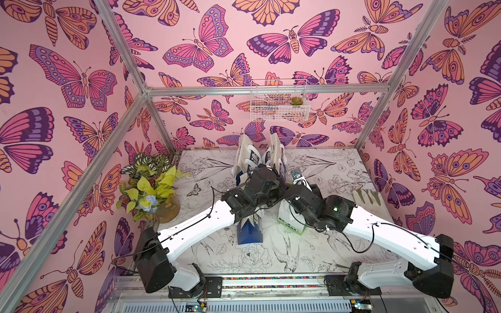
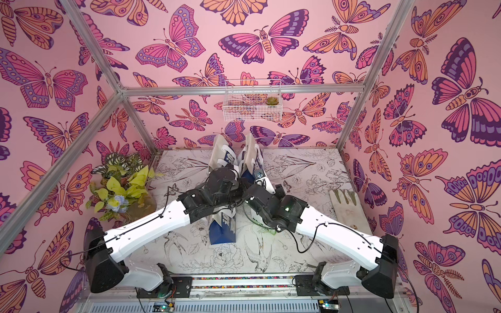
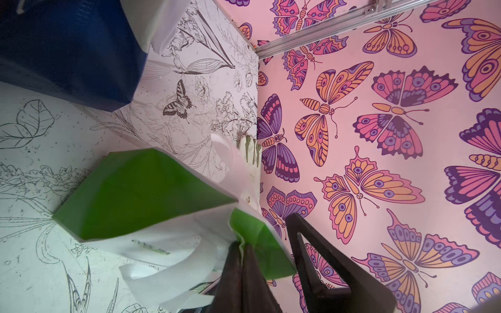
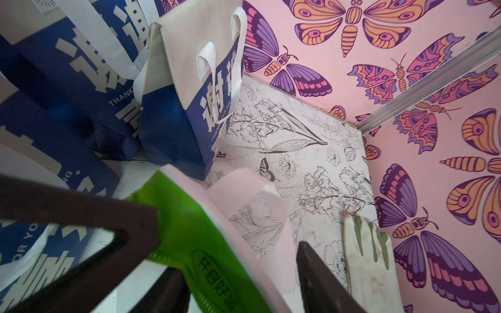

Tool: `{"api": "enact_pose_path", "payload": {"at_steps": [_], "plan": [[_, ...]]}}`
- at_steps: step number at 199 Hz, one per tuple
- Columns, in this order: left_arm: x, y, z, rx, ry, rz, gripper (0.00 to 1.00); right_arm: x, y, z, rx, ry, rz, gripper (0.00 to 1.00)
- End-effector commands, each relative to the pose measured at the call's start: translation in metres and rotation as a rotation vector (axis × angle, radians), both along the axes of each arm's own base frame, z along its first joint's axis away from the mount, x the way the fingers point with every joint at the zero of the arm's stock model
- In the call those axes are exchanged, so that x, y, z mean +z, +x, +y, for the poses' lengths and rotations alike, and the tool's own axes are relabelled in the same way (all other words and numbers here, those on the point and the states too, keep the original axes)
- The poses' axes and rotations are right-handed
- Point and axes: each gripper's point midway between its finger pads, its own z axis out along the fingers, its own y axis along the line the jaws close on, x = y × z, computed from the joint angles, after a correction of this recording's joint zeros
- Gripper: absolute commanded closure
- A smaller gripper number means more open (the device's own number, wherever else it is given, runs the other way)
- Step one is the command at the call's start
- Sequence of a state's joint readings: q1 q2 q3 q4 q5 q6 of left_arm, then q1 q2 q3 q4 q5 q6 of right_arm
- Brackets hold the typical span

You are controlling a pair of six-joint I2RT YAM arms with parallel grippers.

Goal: Open the takeout bag
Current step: Open the takeout bag at the center of the board.

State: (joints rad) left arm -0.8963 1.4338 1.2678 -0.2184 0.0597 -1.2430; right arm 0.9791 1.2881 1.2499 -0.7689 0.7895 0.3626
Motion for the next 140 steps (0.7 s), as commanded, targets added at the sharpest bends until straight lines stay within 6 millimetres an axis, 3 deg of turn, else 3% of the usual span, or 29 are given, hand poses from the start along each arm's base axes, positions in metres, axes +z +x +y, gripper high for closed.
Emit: {"api": "enact_pose_path", "payload": {"at_steps": [1,45,71,110,140], "plan": [[0.024,-0.013,0.022,0.012,0.014,-0.008,1.00,0.002,0.010,-0.049,-0.137,-0.025,-0.020,0.44],[0.031,-0.015,0.016,-0.007,-0.026,0.006,1.00,-0.016,0.012,-0.050,-0.095,0.013,0.060,0.42],[0.019,-0.014,0.016,0.001,-0.011,0.029,1.00,-0.006,0.001,-0.035,0.004,0.098,0.080,0.36],[0.008,-0.010,0.015,0.000,-0.003,0.068,1.00,0.016,-0.008,-0.029,0.048,0.124,0.069,0.51],[0.012,-0.009,0.011,-0.015,-0.033,0.081,1.00,0.015,-0.011,-0.005,0.176,0.136,0.116,0.44]]}}
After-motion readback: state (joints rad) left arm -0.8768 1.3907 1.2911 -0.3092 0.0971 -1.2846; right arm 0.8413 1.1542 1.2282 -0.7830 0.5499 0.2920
